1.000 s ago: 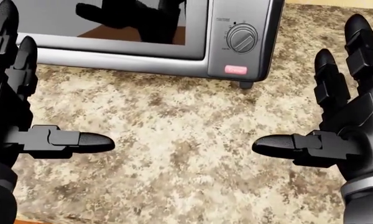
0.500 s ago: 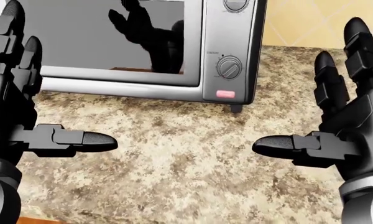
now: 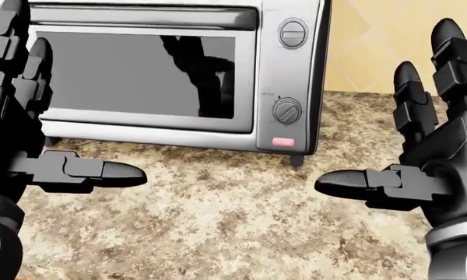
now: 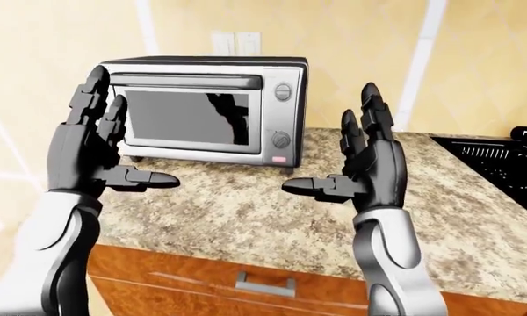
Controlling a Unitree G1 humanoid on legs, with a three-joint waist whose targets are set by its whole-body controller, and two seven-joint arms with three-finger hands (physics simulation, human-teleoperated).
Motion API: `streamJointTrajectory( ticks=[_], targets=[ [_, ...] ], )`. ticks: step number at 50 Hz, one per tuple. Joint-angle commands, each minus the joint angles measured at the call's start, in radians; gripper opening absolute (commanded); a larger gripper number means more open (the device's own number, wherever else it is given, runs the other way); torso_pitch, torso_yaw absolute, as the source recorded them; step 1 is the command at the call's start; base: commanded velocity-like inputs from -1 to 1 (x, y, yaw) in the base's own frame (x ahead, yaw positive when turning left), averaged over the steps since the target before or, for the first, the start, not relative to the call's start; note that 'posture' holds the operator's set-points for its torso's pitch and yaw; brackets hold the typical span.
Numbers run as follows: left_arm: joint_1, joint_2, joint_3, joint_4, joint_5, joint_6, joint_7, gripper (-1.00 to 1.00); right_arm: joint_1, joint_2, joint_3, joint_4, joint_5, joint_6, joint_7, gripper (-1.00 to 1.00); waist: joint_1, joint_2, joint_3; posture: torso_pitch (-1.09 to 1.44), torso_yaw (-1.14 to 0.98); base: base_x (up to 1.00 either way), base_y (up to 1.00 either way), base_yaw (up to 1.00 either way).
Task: Open the toaster oven door.
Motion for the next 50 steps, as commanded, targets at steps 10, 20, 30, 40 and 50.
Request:
streamJointTrajectory(
  ticks=[10, 20, 30, 40, 50],
  targets=[
    [-0.134, 0.04, -0.053, -0.024, 0.189, 0.062, -0.053, 1.0, -0.018, -0.008, -0.013, -0.01, 0.003, -0.039, 0.009, 1.0, 0.004, -0.002, -0.021, -0.54, 0.0, 0.0, 0.0, 0.0],
    [-0.295, 0.037, -0.112, 0.108, 0.487, 0.023, -0.188, 1.0, -0.024, -0.021, -0.028, -0.014, 0.019, -0.034, 0.001, 1.0, 0.004, -0.01, -0.024, -0.54, 0.0, 0.0, 0.0, 0.0],
    [-0.346, 0.017, -0.128, 0.261, 0.731, -0.152, -0.27, 1.0, -0.018, -0.023, -0.029, -0.02, 0.024, -0.034, -0.001, 1.0, -0.002, -0.019, -0.026, -0.54, 0.0, 0.0, 0.0, 0.0],
    [-0.368, 0.005, -0.124, 0.405, 0.893, -0.313, -0.259, 1.0, -0.01, -0.017, -0.027, -0.016, 0.017, -0.044, 0.003, 1.0, -0.009, -0.024, -0.028, -0.54, 0.0, 0.0, 0.0, 0.0],
    [-0.394, 0.015, -0.13, 0.55, 1.01, -0.427, -0.239, 1.0, 0.0, -0.01, -0.02, -0.018, 0.003, -0.056, 0.008, 1.0, -0.015, -0.024, -0.03, -0.54, 0.0, 0.0, 0.0, 0.0]
  ],
)
